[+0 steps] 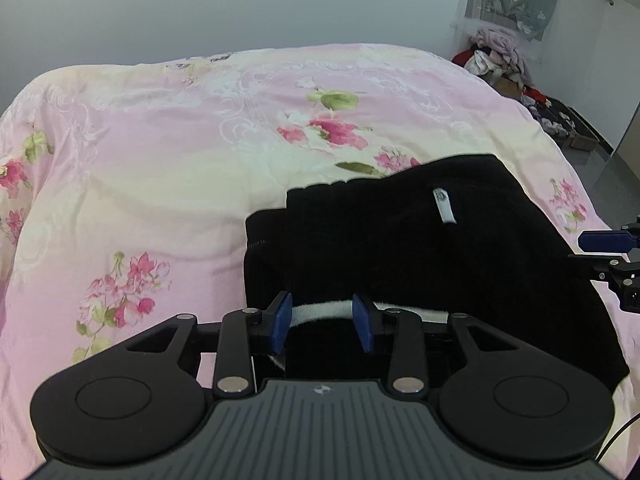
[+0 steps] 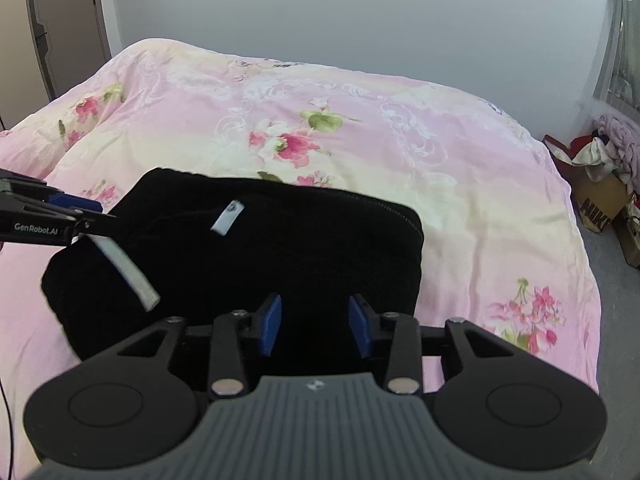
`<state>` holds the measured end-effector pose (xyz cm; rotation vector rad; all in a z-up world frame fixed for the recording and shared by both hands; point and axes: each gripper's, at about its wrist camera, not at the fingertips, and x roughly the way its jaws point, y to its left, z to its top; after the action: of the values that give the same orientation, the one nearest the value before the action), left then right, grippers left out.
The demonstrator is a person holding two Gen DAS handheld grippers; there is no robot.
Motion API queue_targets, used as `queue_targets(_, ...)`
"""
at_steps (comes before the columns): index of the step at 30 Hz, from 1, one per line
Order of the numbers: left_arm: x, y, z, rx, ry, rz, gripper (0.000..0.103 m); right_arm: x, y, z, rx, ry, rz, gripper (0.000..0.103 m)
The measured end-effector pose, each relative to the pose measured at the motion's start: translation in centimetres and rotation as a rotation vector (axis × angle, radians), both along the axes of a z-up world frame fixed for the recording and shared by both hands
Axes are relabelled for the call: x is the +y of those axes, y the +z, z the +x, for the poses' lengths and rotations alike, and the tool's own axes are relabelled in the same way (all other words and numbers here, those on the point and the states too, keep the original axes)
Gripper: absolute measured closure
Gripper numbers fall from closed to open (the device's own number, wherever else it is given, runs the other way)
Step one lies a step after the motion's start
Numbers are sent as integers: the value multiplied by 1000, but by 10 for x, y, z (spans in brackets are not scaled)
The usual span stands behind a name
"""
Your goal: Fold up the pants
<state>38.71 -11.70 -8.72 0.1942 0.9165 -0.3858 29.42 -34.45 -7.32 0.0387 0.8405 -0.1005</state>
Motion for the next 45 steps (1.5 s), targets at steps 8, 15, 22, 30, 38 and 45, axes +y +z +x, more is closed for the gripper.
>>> queue_targets(8,10,-12,-52,27,-32,53,61,8,-29,-72,93,-64,75,68)
queue_targets(15,25,-64,-50,131,34,-6,60,5,-80,-77,127,-96,110,68)
queue_targets(22,51,-40,-62,73,32,-152,56,-2,-66,-76,117,-74,141,64)
queue_targets(30,75,-17,-29,54,151,-319,15,-42,-24,-69,-8,-109,213,20)
queue_targets(38,78,-61,21,162,180,-430,11,-101,-65,-26,22,-222,480,20)
queue_targets(45,74,-85,48,199,139,-490,7,-115,-104,5,60,-198,615,20)
